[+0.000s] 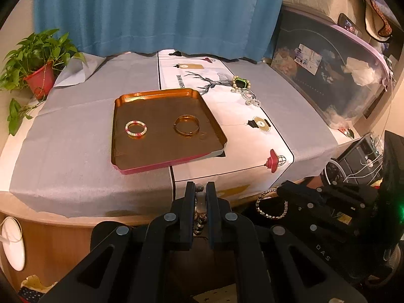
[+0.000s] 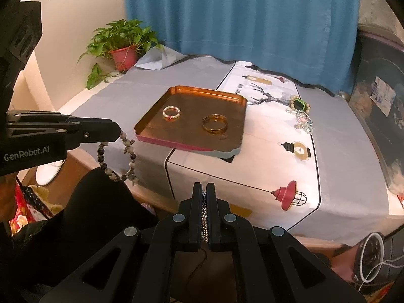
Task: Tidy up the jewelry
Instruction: 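Carry both bracelets over the copper tray, then lower both bracelets into the tray and open both tools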
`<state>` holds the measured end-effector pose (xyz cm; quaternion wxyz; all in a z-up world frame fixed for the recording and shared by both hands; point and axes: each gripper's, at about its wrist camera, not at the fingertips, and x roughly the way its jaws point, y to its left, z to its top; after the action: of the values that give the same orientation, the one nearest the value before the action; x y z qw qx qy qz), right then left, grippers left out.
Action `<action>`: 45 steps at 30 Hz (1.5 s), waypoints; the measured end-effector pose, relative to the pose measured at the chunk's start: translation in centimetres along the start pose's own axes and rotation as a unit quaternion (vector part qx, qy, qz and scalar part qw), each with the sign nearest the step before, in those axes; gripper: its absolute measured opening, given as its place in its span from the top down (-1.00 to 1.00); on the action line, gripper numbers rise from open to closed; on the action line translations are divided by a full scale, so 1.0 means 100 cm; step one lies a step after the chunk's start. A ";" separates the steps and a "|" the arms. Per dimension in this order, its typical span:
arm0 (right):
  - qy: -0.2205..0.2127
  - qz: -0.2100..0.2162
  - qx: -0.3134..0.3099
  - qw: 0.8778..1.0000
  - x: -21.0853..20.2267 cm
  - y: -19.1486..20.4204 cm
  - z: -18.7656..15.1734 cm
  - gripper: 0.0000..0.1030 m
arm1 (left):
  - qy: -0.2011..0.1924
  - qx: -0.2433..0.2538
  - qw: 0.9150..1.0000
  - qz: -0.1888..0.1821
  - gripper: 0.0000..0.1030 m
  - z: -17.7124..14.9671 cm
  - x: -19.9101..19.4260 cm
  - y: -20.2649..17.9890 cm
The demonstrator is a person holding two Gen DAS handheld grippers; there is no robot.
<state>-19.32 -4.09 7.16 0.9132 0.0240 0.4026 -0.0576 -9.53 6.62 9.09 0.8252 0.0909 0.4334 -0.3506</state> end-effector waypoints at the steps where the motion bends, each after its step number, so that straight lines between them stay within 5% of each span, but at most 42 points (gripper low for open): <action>1: 0.001 0.000 0.000 1.000 0.002 -0.001 0.002 0.94 | 0.000 -0.001 1.000 0.000 0.88 0.000 0.000 0.001; 21: 0.003 -0.001 0.000 1.000 0.039 -0.011 0.036 0.94 | -0.027 -0.022 0.999 0.008 0.88 0.051 0.015 0.033; 45: -0.019 0.032 0.045 0.998 0.171 -0.045 0.149 0.94 | -0.002 -0.036 0.999 0.033 0.88 0.133 0.139 0.091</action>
<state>2.50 -11.38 4.62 0.9200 0.0771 0.3814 -0.0469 10.38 0.32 4.93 0.8398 0.0751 0.4409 -0.3077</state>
